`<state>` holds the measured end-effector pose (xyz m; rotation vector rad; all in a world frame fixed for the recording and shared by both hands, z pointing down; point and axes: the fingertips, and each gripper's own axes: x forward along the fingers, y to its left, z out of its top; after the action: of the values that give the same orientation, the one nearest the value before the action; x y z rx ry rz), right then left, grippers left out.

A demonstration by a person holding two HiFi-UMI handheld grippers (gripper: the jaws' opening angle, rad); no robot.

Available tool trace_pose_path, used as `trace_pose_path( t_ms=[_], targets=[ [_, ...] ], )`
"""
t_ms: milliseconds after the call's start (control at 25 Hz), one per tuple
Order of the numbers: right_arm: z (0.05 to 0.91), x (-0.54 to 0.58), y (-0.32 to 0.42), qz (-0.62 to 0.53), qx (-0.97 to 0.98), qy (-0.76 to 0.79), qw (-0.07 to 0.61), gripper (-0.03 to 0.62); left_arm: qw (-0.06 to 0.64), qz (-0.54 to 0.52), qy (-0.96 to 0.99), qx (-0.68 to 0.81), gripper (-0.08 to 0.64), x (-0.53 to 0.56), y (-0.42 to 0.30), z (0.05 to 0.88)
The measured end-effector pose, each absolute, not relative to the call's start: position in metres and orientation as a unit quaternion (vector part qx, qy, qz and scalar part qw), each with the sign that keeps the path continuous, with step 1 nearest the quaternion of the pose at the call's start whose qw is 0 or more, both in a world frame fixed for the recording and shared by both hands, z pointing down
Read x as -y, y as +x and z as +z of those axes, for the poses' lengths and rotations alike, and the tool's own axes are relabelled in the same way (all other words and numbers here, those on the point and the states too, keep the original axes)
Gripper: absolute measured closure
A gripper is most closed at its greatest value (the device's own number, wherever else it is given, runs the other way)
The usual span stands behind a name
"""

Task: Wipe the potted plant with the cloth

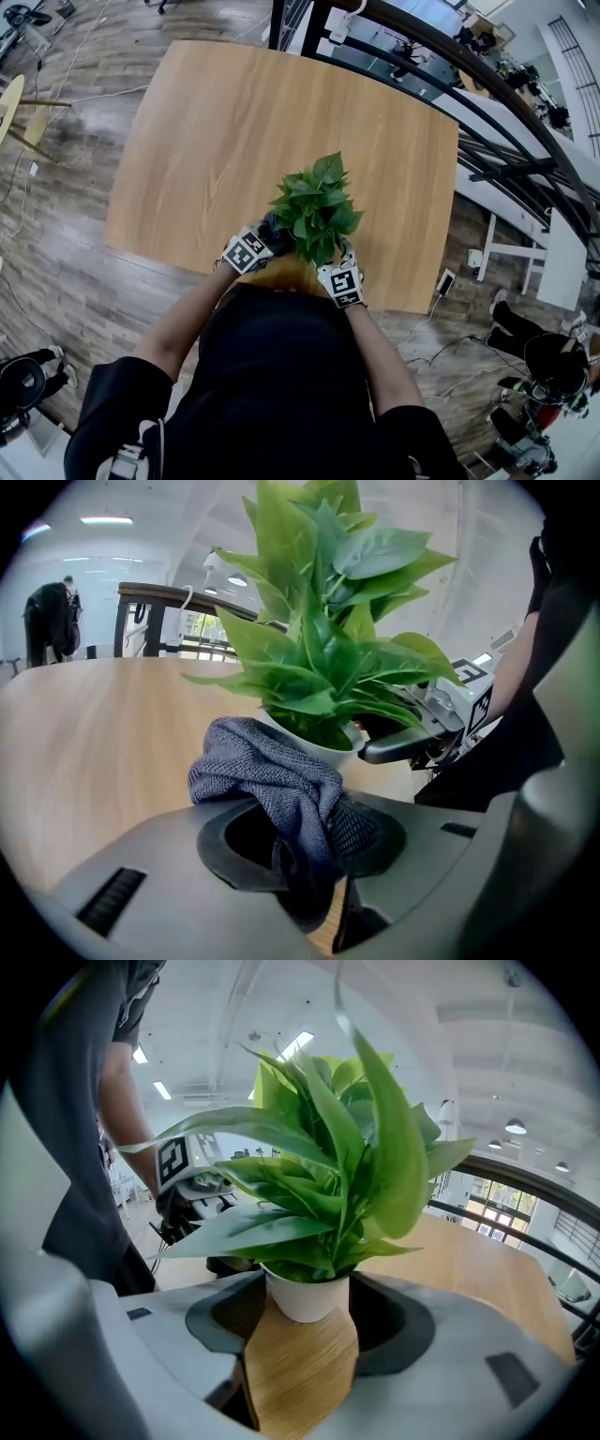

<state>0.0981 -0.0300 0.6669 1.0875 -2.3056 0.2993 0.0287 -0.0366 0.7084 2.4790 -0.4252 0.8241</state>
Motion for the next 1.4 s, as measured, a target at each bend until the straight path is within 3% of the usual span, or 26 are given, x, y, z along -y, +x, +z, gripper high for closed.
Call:
trace_pose_path(
  t_ms=[200, 960, 1400],
  targets=[
    [0.665, 0.031, 0.094, 0.117, 0.857, 0.415, 0.281, 0.333, 0.25, 0.306, 0.911, 0.119, 0.419, 0.008, 0.036, 0.706],
    [0.669, 0.039, 0.097, 0.111, 0.868, 0.391, 0.285, 0.331, 0.241, 0.326, 0.896, 0.181, 0.419, 0.059, 0.01, 0.718],
    [0.667, 0.041, 0.089, 0.107, 0.862, 0.405, 0.286, 0.333, 0.254, 0.322, 0.901, 0.143, 0.419, 0.015, 0.033, 0.714]
  ],
)
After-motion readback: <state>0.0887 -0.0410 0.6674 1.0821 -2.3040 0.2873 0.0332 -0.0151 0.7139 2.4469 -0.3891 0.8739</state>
